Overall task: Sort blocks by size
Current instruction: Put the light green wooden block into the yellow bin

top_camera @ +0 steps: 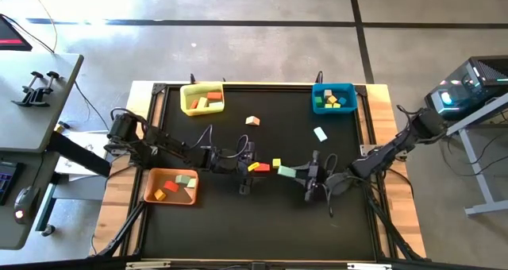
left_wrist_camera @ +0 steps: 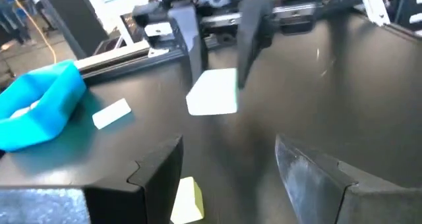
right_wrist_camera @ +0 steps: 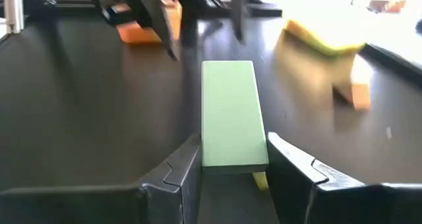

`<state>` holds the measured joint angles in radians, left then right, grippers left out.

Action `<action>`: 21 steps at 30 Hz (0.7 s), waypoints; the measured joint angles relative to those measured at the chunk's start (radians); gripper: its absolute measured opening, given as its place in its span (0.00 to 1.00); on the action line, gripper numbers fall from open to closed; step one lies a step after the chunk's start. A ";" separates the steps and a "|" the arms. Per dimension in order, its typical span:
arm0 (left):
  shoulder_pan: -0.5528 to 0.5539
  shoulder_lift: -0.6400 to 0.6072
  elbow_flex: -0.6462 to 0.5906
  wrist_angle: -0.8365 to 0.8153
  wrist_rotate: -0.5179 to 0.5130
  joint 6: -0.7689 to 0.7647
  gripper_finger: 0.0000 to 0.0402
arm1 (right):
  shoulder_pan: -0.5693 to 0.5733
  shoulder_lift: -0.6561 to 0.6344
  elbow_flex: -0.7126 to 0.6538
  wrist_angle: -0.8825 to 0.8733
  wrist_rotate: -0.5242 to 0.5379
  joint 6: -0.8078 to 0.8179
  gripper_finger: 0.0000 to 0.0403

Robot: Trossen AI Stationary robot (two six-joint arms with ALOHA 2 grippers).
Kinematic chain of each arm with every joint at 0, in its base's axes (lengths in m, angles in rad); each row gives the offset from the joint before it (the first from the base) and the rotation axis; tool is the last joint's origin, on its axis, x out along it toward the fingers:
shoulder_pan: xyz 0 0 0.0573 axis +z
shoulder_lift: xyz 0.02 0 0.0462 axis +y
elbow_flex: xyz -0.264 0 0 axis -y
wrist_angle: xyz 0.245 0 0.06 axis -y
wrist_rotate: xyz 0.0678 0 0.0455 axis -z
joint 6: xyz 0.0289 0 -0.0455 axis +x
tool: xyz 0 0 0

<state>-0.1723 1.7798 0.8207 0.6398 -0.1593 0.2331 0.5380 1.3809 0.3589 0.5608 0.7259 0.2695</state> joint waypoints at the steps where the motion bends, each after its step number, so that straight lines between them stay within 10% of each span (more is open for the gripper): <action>1: 0.002 0.000 0.000 0.002 0.001 -0.017 0.57 | -0.012 0.004 0.024 -0.001 -0.017 -0.039 0.32; 21: 0.041 0.000 0.000 -0.064 0.071 -0.197 0.57 | -0.129 0.146 0.200 -0.010 -0.090 -0.235 0.32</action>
<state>-0.1314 1.7794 0.8204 0.5754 -0.0887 0.0357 0.4090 1.5266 0.5588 0.5512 0.6356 0.0346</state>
